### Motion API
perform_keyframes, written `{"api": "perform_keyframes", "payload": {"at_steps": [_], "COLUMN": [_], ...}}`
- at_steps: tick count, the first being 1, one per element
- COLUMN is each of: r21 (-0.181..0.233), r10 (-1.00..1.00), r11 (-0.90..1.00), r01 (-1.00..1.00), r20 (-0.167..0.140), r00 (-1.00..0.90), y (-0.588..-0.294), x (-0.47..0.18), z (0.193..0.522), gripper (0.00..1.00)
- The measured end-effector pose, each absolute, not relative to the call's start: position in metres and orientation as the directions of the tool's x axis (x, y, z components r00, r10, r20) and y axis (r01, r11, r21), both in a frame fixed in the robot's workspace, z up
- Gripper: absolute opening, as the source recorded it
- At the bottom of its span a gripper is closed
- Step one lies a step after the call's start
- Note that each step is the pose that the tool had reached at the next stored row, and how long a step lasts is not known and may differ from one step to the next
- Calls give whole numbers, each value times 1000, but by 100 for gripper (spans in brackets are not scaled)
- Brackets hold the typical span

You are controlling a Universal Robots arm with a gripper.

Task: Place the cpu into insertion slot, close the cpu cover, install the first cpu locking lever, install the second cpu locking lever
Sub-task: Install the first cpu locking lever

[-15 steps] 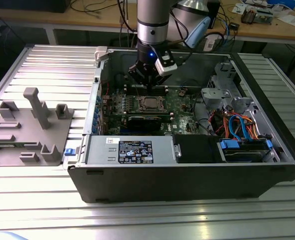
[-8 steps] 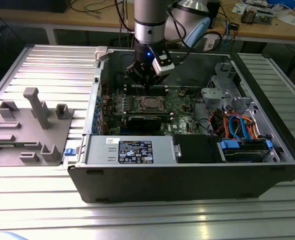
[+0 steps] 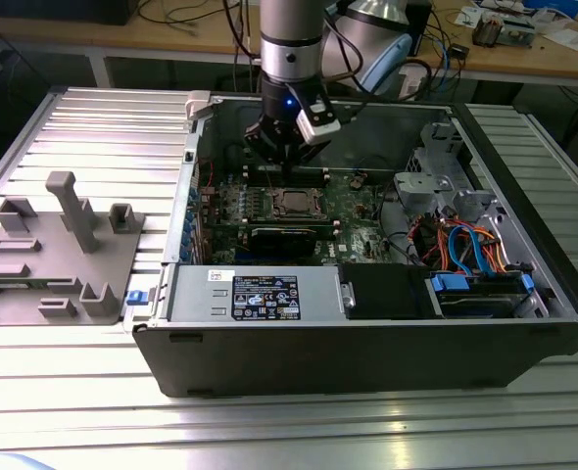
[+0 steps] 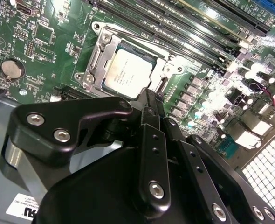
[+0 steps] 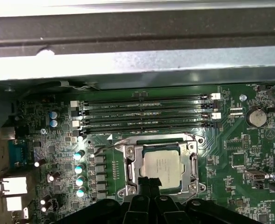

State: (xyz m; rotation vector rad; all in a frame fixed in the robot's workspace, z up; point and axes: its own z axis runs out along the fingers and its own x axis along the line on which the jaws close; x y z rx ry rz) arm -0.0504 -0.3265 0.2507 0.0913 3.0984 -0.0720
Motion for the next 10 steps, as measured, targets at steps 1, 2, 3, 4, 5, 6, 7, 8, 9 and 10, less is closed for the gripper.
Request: {"api": "perform_keyframes", "payload": {"at_steps": [1,2,3,4,5,6,7,8,9,10], "r21": [-45,-43,-36,-32,-31,-31,-31,-31,-31,-32], "r10": [57,55,52,48,44,37,33,27,22,18], "r11": [997,997,998,998,998,999,999,999,999,999], "r01": [59,57,53,49,45,39,34,28,24,19], "r20": [-42,-42,-42,-42,-42,-42,-42,-42,-42,-42], "r00": [-997,-998,-998,-998,-998,-998,-999,-999,-999,-999], "y": [-326,-327,-327,-327,-326,-326,-326,-326,-326,-326], "x": [-51,-52,-54,-55,-55,-56,-57,-57,-58,-58], "z": [251,251,251,251,251,251,251,251,251,251], "gripper": [11,11,11,11,11,11,11,11,11,11]}}
